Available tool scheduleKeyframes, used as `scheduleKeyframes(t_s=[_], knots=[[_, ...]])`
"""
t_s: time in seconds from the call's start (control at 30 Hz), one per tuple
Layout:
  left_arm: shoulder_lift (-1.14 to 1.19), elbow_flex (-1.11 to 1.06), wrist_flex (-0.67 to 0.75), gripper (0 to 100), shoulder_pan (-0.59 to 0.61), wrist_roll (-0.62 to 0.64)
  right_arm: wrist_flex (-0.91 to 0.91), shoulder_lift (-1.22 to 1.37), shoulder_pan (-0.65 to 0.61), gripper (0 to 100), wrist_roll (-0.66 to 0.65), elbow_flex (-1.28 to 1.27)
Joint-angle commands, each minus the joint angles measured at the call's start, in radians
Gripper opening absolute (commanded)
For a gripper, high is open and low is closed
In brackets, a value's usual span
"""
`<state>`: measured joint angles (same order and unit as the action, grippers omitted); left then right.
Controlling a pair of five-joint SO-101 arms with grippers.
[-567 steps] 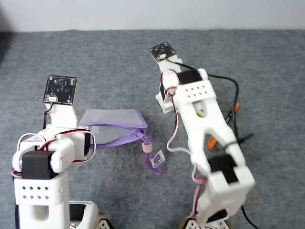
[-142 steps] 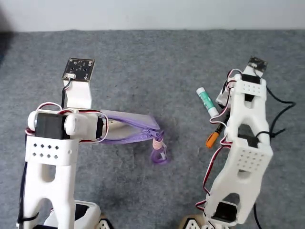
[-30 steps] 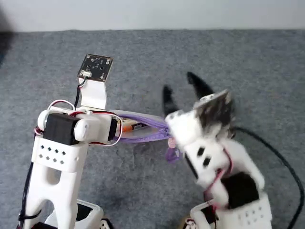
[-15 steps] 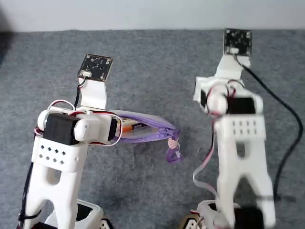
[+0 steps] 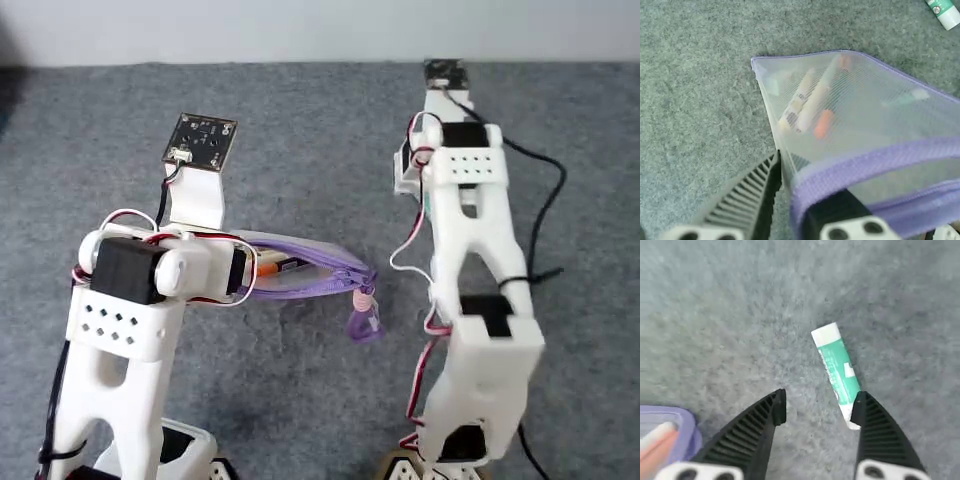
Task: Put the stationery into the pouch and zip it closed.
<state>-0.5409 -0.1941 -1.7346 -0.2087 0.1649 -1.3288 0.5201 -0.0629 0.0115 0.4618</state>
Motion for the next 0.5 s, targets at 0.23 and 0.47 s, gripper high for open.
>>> scheduleKeyframes(t_s=[0.23,0.47], knots=[[-0.014,0.059,-0.003,1,-0.009,0.003,-0.068,0.323,0.025,19.1,-0.063,0.445],[-0.014,0.059,-0.003,1,-0.009,0.003,-0.094,0.506,0.076,19.1,-0.078,0.632]])
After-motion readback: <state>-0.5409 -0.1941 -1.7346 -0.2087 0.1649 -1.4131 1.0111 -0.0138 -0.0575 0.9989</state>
